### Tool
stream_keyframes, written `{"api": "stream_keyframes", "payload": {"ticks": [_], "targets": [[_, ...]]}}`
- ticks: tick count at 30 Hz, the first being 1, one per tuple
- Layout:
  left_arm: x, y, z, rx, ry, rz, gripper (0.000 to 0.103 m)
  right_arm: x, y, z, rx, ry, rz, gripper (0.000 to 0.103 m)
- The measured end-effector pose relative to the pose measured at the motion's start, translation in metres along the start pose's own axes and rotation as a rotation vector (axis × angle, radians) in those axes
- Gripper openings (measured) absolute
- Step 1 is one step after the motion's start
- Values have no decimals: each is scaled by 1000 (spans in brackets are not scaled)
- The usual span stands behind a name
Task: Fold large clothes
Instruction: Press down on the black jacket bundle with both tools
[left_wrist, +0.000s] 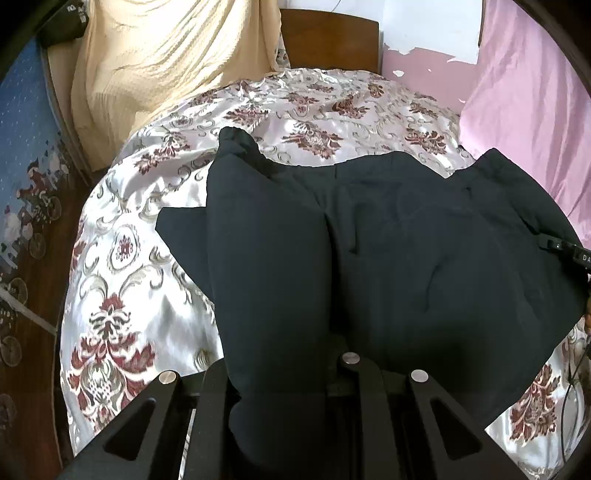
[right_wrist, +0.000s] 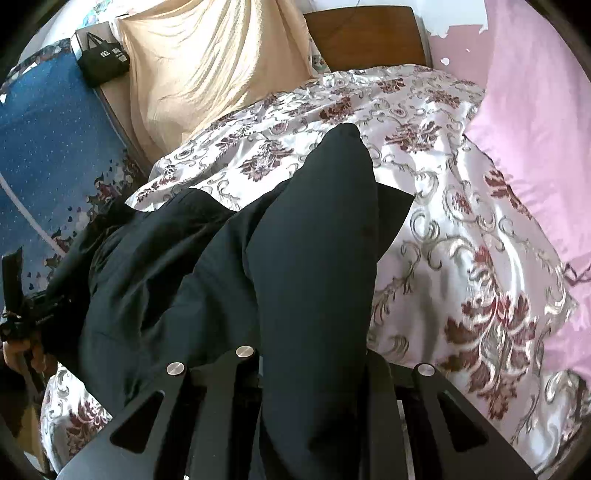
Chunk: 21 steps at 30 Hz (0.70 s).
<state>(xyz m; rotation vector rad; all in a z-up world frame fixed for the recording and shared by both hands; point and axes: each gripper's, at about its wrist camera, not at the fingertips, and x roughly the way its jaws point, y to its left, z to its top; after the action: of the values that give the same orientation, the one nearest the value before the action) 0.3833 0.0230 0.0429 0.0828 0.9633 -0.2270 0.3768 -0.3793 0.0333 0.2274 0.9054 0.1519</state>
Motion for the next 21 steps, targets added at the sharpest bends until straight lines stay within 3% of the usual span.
{"api": "stream_keyframes", "payload": {"ticks": [8,14,18,20,21], "targets": [[6,-1,-17,-20,15,0,18,9,-4,-19,26,16,-29,17],[22,7,-22,-78,81,18,26,24,-16,-25,79,48,-50,26],[31,15,-30,-132,117,25,35,32,-22,-33,99,55,-62,36],[35,19,-34,-159,129,27,46,34,-25,-38,113,54,-71,41],[37,21,-38,-171,135,41,56,36,-27,-40,119,53,-74,45]]}}
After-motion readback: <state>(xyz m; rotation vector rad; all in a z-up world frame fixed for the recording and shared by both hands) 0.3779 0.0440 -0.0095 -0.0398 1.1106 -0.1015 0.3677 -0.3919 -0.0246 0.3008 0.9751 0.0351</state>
